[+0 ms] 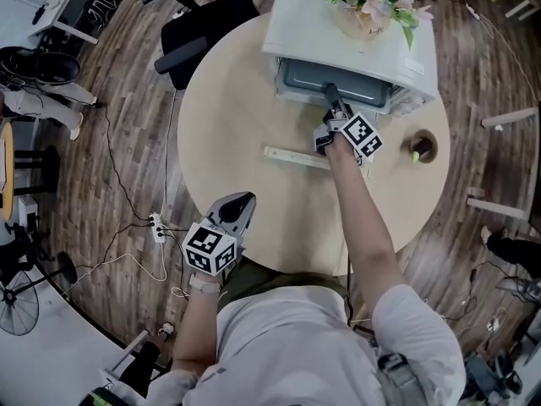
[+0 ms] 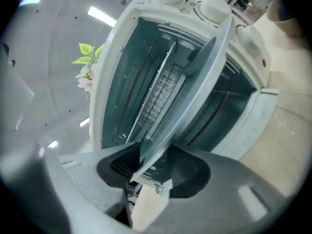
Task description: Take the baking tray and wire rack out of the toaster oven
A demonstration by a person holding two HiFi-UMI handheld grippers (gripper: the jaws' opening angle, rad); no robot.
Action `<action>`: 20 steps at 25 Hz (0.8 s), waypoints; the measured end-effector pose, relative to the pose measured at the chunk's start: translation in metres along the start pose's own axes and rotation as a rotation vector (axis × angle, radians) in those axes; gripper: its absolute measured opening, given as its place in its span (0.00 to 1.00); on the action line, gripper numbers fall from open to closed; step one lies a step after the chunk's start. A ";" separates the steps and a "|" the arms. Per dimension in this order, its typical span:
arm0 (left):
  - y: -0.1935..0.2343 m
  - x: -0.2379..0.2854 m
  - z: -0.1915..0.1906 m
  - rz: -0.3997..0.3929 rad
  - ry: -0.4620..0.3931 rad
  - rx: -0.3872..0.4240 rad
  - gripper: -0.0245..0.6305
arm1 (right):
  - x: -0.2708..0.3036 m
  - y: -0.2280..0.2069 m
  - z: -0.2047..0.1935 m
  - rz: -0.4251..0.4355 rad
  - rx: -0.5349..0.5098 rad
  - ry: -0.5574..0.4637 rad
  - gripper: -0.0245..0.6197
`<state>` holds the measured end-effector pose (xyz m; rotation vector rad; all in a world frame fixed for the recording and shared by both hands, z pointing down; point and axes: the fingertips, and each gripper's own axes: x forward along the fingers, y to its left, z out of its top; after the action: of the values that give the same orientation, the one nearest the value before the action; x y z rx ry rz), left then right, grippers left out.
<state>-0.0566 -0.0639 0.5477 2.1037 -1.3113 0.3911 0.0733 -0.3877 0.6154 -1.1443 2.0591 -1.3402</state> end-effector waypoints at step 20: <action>0.002 -0.031 -0.010 -0.092 0.000 0.015 0.04 | -0.080 0.022 -0.038 0.066 0.333 -0.061 0.22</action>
<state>-0.0723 -0.0366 0.5389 2.1668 -1.2100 0.3627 0.0823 -0.2976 0.6058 -0.9503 1.7320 -1.5250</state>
